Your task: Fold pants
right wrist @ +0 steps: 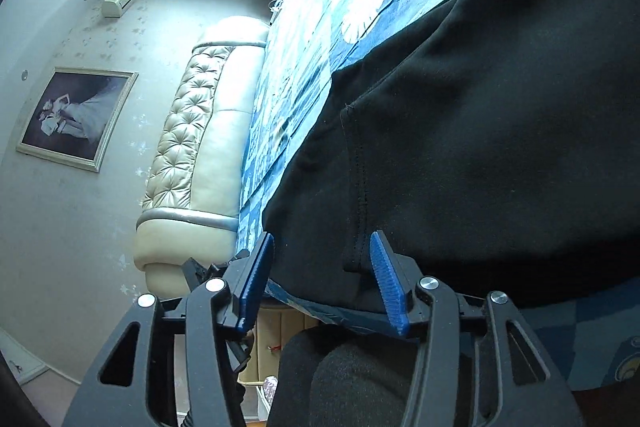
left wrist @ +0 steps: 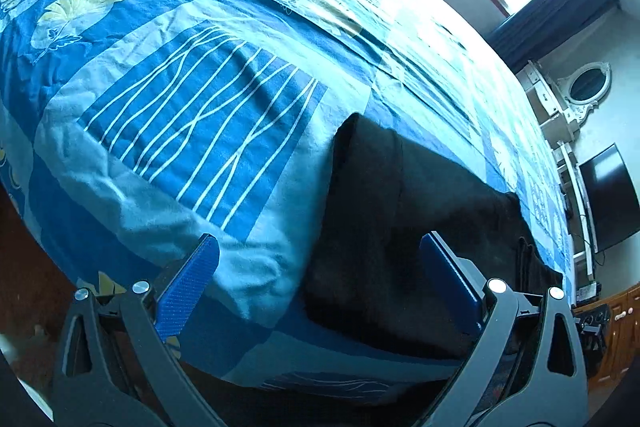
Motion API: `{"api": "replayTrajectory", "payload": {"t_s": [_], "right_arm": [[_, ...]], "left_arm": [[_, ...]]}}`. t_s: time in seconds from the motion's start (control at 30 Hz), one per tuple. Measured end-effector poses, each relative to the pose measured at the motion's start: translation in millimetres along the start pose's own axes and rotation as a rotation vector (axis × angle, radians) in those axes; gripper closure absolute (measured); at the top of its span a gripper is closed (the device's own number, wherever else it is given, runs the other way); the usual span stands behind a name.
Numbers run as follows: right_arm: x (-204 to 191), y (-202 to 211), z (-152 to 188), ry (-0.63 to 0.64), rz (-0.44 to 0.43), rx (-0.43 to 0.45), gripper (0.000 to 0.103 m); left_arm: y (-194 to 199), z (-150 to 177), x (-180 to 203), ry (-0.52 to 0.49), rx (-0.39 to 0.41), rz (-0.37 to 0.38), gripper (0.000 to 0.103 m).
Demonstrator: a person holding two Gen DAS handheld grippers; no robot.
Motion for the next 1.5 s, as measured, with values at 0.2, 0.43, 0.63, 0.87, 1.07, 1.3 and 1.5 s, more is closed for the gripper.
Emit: {"api": "replayTrajectory", "payload": {"t_s": [0.2,0.43,0.63,0.87,1.07,1.3,1.5], "right_arm": [[4,3,6,0.013,0.014,-0.022,0.051],[5,-11,17,0.08,0.079,-0.083,0.051],[12,-16,19,0.072,0.089,-0.099,0.045],[17,-25,28,0.043,0.078,-0.113,0.041],[12,-23,32,0.057,0.079,-0.12,0.041],[5,-24,35,0.055,0.072,-0.12,0.041],[-1,-29,42,0.075,0.062,-0.148,0.041]], "left_arm": [[-20,-50,24,-0.056,0.002,0.179,0.003],[-83,-91,35,-0.171,-0.094,0.197,0.003],[-95,-86,37,-0.229,-0.163,0.344,0.003],[-77,-48,40,-0.297,-0.207,0.474,0.003],[-73,-34,54,-0.293,-0.242,0.523,0.003],[-82,-24,71,-0.297,-0.263,0.537,0.004],[-70,9,71,-0.314,-0.303,0.53,0.029]]}}
Point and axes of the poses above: each gripper's, at about its wrist camera, not at the fingertips, and y roughly against the way its jaws point, x to its right, z to its underside, the point moved 9 cm from there along -y, roughly the way its jaws point, and after that the axes turned 1 degree about -x, right-handed, at the moved point
